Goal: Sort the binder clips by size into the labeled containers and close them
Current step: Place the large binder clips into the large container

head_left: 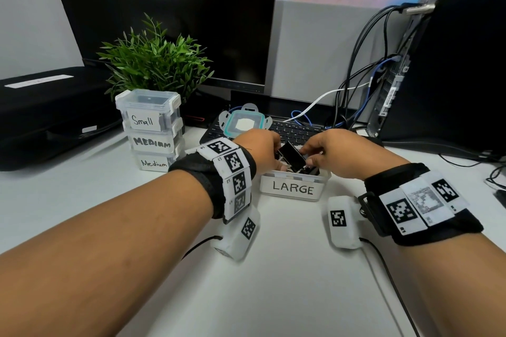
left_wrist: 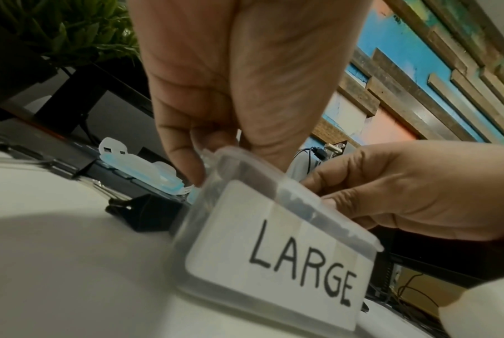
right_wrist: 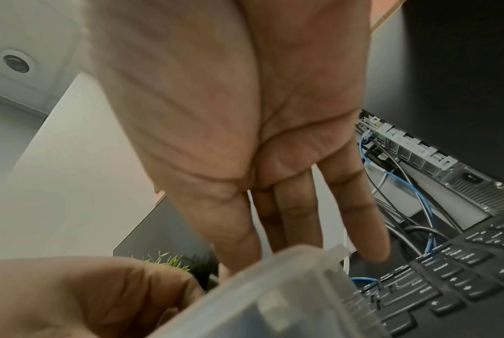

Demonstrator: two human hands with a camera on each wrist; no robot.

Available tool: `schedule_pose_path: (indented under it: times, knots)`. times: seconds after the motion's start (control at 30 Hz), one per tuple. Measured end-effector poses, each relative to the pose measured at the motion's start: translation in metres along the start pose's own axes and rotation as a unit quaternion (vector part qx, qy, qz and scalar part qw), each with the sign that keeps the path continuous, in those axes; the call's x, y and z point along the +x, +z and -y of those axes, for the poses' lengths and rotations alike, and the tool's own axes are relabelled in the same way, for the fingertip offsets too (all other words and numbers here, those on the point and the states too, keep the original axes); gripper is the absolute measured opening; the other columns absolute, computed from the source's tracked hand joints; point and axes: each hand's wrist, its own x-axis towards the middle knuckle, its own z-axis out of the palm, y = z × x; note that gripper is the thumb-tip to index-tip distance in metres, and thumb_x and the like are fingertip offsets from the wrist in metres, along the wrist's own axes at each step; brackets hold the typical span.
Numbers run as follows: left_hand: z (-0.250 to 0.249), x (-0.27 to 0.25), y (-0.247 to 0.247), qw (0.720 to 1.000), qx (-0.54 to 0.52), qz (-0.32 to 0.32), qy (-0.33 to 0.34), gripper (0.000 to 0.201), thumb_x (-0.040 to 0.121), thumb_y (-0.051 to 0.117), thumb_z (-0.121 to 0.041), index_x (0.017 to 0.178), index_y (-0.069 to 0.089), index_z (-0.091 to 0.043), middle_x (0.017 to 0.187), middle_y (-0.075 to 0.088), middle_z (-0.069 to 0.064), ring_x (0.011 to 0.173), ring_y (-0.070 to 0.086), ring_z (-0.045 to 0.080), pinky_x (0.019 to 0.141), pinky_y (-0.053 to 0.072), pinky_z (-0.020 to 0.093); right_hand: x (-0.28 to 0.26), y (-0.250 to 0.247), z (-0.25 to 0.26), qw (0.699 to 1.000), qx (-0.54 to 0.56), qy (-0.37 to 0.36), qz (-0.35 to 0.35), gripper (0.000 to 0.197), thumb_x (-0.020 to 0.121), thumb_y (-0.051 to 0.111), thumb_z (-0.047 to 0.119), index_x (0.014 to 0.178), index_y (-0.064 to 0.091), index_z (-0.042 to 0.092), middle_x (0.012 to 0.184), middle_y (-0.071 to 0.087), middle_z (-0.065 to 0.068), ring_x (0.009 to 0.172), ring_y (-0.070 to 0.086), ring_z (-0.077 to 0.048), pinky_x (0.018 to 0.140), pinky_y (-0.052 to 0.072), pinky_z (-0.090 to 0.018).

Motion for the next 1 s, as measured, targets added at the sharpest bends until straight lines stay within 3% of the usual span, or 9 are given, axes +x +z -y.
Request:
schedule_pose_path:
  times: [0.1,0.2,0.33,0.43,0.5,0.63,0.8,0.9,1.0]
  knots:
    - [0.004,-0.002,-0.003,0.999,-0.034,0.017,0.008,0.038,0.089,0.062,-0.034,0.124,0.053,-0.024,0.109,0.062,0.001,0.088,0.054,0.014,0.071,0.047,0.026,-0.001,0.003,-0.004,0.999,0.038,-0.022,-0.02,0.053,0.091,0.061,0.021,0.138,0.043,0.039,0.123,0.06,0.004,0.106,0.056,-0.013,0.087,0.042,-0.024]
    - [0.011,-0.003,-0.008,0.998,-0.049,0.021,0.022,0.033,0.093,0.055,-0.026,0.126,0.052,-0.026,0.104,0.056,0.0,0.085,0.054,0.014,0.071,0.051,0.026,-0.002,0.004,-0.005,0.999,0.032,-0.039,0.0,0.06,0.093,0.057,0.017,0.139,0.036,0.047,0.133,0.056,0.008,0.113,0.055,-0.013,0.092,0.042,-0.025]
    - [0.016,-0.005,-0.015,0.998,-0.036,0.038,0.035,0.034,0.093,0.054,-0.017,0.125,0.054,-0.028,0.103,0.058,-0.002,0.088,0.052,0.013,0.077,0.042,0.023,-0.001,0.002,-0.001,0.998,-0.01,-0.048,0.033,0.062,0.096,0.045,0.008,0.145,0.028,0.042,0.138,0.052,0.002,0.109,0.053,-0.016,0.081,0.042,-0.021]
    - [0.016,-0.007,-0.016,0.997,-0.028,0.057,0.044,0.038,0.09,0.059,-0.015,0.124,0.057,-0.032,0.096,0.06,-0.005,0.092,0.058,0.015,0.076,0.044,0.023,-0.003,0.004,0.0,0.997,-0.04,-0.047,0.049,0.065,0.097,0.044,0.01,0.148,0.017,0.04,0.143,0.046,-0.001,0.119,0.049,-0.02,0.092,0.041,-0.027]
    - [0.016,-0.007,-0.015,0.996,-0.019,0.07,0.055,0.039,0.09,0.06,-0.014,0.124,0.058,-0.032,0.093,0.061,-0.007,0.091,0.059,0.014,0.075,0.045,0.022,-0.003,0.005,0.0,0.995,-0.063,-0.046,0.063,0.065,0.097,0.042,0.011,0.15,0.013,0.037,0.14,0.048,-0.003,0.118,0.049,-0.022,0.089,0.04,-0.027]
    - [0.012,-0.006,-0.012,0.993,0.02,0.089,0.072,0.031,0.09,0.059,-0.017,0.118,0.065,-0.03,0.108,0.067,-0.004,0.093,0.066,0.021,0.084,0.054,0.032,-0.004,0.007,0.0,0.992,-0.081,-0.049,0.08,0.057,0.097,0.044,0.016,0.148,0.025,0.032,0.135,0.053,-0.005,0.118,0.05,-0.022,0.094,0.039,-0.029]
    - [0.016,-0.007,-0.017,0.994,0.024,0.05,0.092,0.035,0.091,0.057,-0.014,0.124,0.058,-0.027,0.094,0.061,-0.007,0.084,0.055,0.009,0.071,0.039,0.018,-0.007,0.005,0.0,0.996,-0.024,-0.056,0.065,0.054,0.095,0.051,0.02,0.144,0.034,0.037,0.128,0.057,0.001,0.104,0.052,-0.016,0.087,0.039,-0.025]
    - [0.027,-0.01,-0.026,0.996,-0.022,0.028,0.088,0.027,0.091,0.056,-0.011,0.114,0.063,-0.024,0.087,0.061,-0.01,0.073,0.054,0.001,0.067,0.041,0.009,-0.008,0.005,0.001,0.996,-0.027,-0.06,0.054,0.051,0.094,0.055,0.024,0.141,0.039,0.036,0.127,0.058,0.003,0.097,0.049,-0.012,0.084,0.037,-0.024]
    - [0.04,-0.015,-0.035,0.998,0.001,-0.007,0.067,0.018,0.091,0.056,-0.011,0.104,0.066,-0.02,0.08,0.058,-0.016,0.07,0.054,-0.003,0.059,0.037,0.004,-0.008,0.004,0.003,0.997,-0.031,-0.055,0.035,0.051,0.092,0.058,0.027,0.14,0.042,0.034,0.128,0.056,0.003,0.098,0.048,-0.012,0.086,0.04,-0.025]
